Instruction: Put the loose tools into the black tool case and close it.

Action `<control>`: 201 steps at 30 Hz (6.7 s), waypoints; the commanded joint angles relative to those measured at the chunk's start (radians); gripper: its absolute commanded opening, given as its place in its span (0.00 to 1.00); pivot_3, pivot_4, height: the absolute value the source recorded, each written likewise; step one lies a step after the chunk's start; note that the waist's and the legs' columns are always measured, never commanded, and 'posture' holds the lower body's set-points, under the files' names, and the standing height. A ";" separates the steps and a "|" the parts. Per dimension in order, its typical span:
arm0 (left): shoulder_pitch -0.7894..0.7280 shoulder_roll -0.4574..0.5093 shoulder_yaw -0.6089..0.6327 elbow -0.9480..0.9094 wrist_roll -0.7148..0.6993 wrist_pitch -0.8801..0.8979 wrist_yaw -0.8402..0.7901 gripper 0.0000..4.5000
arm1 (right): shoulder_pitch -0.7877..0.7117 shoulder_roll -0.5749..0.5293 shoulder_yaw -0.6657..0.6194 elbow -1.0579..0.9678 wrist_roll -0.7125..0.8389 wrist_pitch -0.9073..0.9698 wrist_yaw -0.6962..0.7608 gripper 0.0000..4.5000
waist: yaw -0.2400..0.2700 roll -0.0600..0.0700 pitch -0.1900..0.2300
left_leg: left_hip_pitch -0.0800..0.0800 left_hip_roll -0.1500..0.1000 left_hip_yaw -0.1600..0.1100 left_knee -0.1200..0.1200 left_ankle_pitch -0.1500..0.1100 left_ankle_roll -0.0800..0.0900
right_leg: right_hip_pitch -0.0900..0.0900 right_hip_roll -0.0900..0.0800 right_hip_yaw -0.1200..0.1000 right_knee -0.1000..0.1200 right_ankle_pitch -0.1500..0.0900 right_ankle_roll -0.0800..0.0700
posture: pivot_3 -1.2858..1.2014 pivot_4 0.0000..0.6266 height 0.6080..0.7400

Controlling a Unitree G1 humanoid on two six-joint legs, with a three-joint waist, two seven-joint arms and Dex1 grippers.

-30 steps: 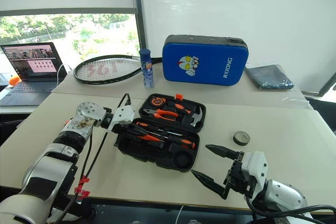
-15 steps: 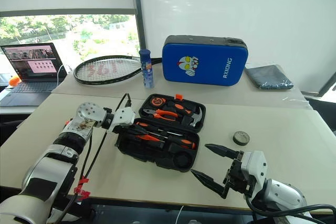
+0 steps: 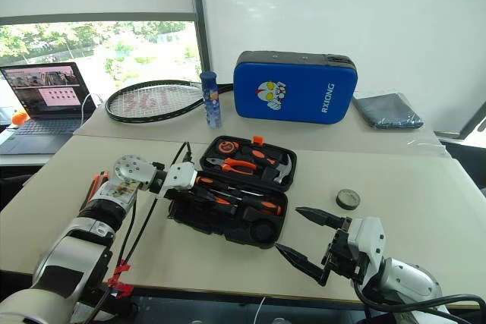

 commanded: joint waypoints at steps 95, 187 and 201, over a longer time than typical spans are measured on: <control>-0.059 0.064 -0.223 -0.100 -0.001 0.030 -0.092 0.37 | 0.150 -0.109 -0.033 -0.240 -0.021 0.154 -0.126 1.00 | 0.006 -0.002 0.000 | -0.002 0.002 0.004 -0.002 0.000 -0.002 | -0.001 0.000 -0.001 -0.005 -0.001 0.001 | 0.52 0.24 1.00; 0.237 0.097 0.123 -0.443 -0.334 0.382 -0.035 0.17 | 0.264 -0.060 -0.205 -0.148 0.003 0.065 -0.024 1.00 | 0.004 0.007 -0.007 | 0.004 0.001 0.000 -0.002 0.001 0.001 | 0.008 0.000 0.001 -0.006 -0.004 0.007 | 0.52 0.24 1.00; 0.617 0.268 0.383 -0.709 -0.523 0.524 -0.016 0.98 | 0.463 0.061 -0.404 0.098 -0.094 -0.204 0.033 1.00 | 0.009 0.009 -0.007 | 0.003 0.003 0.003 -0.003 0.002 0.000 | 0.003 -0.001 0.001 -0.005 -0.006 0.006 | 0.52 0.24 1.00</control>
